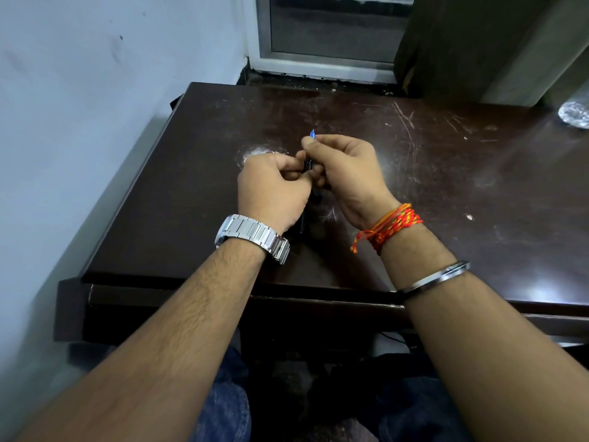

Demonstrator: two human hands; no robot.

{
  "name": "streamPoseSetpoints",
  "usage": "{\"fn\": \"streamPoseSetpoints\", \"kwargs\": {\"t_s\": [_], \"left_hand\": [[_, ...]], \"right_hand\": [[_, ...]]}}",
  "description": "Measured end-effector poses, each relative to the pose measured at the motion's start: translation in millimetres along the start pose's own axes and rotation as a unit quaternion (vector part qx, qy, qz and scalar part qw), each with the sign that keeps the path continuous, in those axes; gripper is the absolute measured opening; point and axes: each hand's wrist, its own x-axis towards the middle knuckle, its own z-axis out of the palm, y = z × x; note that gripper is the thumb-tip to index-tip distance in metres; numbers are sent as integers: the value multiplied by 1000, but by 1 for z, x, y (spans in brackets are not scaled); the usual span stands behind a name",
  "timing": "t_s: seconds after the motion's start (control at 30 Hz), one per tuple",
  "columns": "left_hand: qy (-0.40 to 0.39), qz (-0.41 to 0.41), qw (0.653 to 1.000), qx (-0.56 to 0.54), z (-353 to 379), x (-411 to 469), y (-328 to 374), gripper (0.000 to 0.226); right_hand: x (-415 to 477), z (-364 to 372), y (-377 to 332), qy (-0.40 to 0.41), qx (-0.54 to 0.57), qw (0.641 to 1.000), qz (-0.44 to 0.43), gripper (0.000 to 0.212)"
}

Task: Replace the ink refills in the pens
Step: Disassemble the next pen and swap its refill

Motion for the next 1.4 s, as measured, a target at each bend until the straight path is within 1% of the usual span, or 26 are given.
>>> {"fn": "streamPoseSetpoints", "kwargs": {"t_s": [0.03,0.07,0.17,0.23,0.3,0.4,0.43,0.53,0.67,0.77,0.83,0.9,1.0,1.1,1.17,1.23,1.27,1.33,1.4], "left_hand": [[1,6,1000,4,0,0,0,8],[1,13,1000,8,0,0,0,5],[0,14,1000,-3,1,-1,1,3],[1,14,1000,-14,1,0,1,8],[3,3,1000,-24,0,2,0,11],[1,-1,1000,-17,0,2,-1,8],[-2,0,1000,-16,0,1,-1,8],[-7,-1,1000,-20,0,1,0,9],[-4,-3,1000,-26,0,1,1,12],[-6,3,1000,-8,-1,0,0,5],[-9,3,1000,-10,-1,1,0,3],[-7,-4,1000,-20,0,1,0,6],[-8,-13,999,-33,-1,2,0,12],[-13,-14,999,-32,-1,2,-1,11],[-14,-19,999,-32,-1,2,0,11],[-14,-25,999,-39,-1,2,-1,12],[-17,-26,999,-43,-1,2,-1,11],[-19,-22,999,-42,-1,2,-1,11],[-14,-11,999,-28,-1,1,-1,9]], "right_hand": [[-1,-1,3,2,-32,999,-9,20],[-2,-1,4,7,-55,998,-18,25],[0,0,6,26,-58,998,-20,17],[2,2,5,26,-27,999,-12,16],[2,2,5,22,2,1000,-9,10],[1,0,6,35,-21,999,-6,30],[1,-1,7,39,-36,999,-7,30],[1,0,6,35,-38,999,-12,14],[2,4,5,8,19,1000,10,22],[1,3,7,13,-42,999,-2,22],[1,2,8,23,-28,999,-13,18],[2,1,7,30,3,999,-21,13],[2,1,5,26,22,999,-21,22],[2,-1,7,35,-4,999,-10,31],[2,-3,8,36,-18,999,-10,19],[3,-1,7,28,3,999,-16,5],[3,-1,6,26,19,999,-17,2],[3,0,6,23,30,999,-14,7],[3,0,7,23,4,1000,-11,23]]}}
